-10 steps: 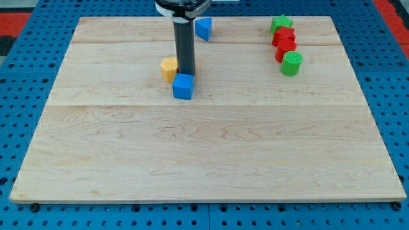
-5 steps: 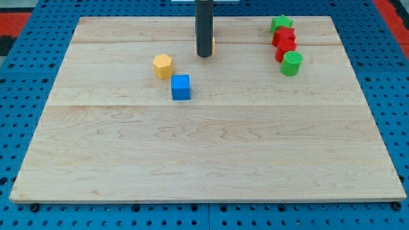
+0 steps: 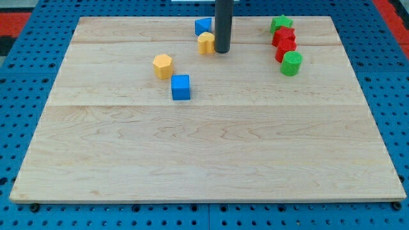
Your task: Drag the yellow heart close to blue triangle
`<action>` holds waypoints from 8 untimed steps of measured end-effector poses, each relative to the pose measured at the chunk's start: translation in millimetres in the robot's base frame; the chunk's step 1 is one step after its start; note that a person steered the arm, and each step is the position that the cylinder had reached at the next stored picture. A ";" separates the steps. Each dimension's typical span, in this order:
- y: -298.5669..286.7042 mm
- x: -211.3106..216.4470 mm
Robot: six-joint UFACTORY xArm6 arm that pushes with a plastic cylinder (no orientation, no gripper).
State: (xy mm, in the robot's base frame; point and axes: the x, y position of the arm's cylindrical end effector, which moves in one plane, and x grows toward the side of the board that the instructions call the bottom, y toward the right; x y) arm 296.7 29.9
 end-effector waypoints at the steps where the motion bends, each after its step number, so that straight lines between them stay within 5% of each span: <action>1: -6.7 -0.2; 4: -28.1 22.2; 8: -43.4 -4.0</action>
State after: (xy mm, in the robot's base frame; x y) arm 292.7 -13.5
